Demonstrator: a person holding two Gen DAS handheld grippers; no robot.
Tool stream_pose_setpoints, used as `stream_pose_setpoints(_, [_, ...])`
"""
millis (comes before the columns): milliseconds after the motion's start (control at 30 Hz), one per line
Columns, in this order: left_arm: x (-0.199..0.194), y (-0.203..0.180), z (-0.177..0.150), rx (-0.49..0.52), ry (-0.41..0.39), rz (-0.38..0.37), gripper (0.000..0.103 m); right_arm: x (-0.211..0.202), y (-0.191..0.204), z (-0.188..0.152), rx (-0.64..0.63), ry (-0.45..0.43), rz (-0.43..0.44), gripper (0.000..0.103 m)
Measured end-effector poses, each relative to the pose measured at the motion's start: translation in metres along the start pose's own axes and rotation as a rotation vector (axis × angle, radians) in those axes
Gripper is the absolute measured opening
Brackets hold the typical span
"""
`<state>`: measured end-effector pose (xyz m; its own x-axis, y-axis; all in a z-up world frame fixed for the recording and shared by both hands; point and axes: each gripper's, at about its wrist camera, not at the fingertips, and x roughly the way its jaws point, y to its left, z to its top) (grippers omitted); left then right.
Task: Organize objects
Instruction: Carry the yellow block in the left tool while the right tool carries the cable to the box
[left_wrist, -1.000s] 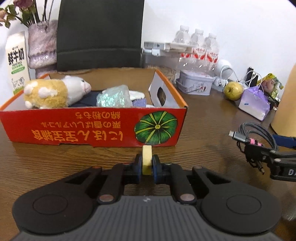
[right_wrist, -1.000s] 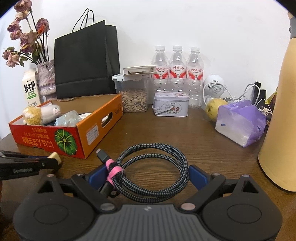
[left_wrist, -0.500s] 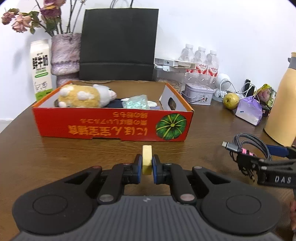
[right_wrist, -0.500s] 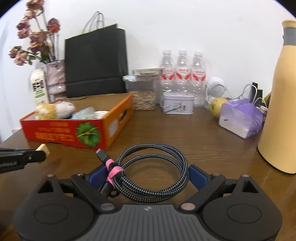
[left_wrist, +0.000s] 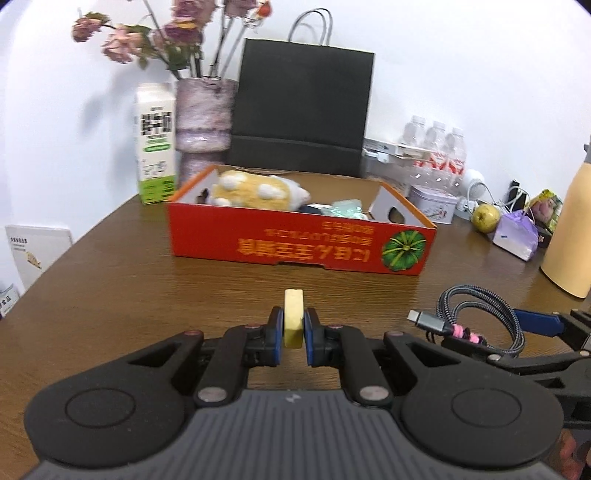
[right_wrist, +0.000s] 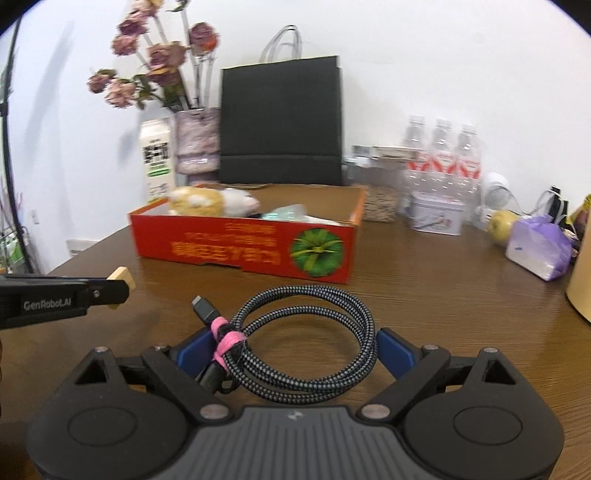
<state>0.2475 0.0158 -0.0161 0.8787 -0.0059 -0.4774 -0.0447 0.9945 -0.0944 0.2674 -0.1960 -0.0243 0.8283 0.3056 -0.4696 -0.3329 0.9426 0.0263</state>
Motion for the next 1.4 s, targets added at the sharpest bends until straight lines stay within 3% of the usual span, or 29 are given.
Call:
stream_pose_setpoints(500, [-0.011,0.031,0.014,-0.029,-0.020,0.000,0.012,0.009,0.044,0.018,-0.024,-0.002,0.009,0.093])
stream_pose_setpoints(1400, [0.039,0.017,0.073,-0.059,-0.083,-0.011,0.012,0.060,0.026,0.080,0.000,-0.079,0.007,0.093])
